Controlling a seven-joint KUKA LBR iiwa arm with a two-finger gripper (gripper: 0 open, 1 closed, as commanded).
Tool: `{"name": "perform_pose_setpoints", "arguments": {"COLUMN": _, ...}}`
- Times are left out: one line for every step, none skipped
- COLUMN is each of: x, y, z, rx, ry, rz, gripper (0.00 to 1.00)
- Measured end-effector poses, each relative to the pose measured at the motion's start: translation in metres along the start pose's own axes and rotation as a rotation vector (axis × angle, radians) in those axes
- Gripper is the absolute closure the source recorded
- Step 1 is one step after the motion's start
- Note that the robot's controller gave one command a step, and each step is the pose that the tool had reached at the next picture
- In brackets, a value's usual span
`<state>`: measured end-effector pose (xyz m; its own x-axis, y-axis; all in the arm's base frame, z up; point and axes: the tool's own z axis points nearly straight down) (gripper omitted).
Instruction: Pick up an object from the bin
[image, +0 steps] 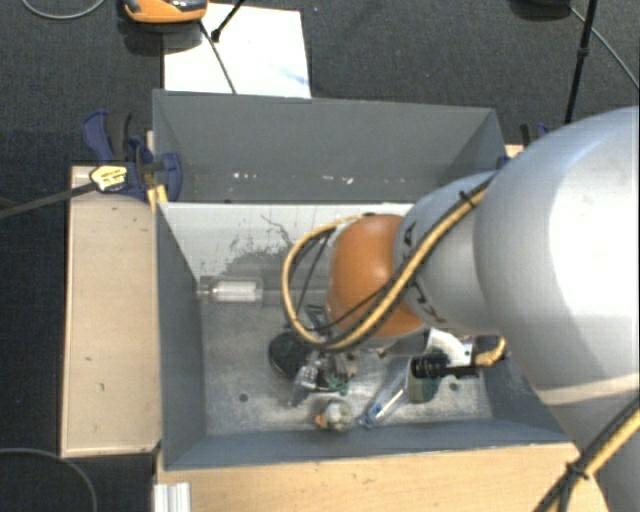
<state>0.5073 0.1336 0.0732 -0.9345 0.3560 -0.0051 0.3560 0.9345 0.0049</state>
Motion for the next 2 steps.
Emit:
{"name": "perform_pose_setpoints", "arguments": {"x": -0.001, "y": 0.0, "z": -0.012, "rx": 0.002, "ry": 0.001, "rz": 0.002, "gripper": 1.0}}
{"name": "perform_pose_setpoints", "arguments": {"x": -0.001, "y": 0.001, "z": -0.038, "rx": 0.001, "ry": 0.001, "rz": 0.002, "gripper": 1.0}}
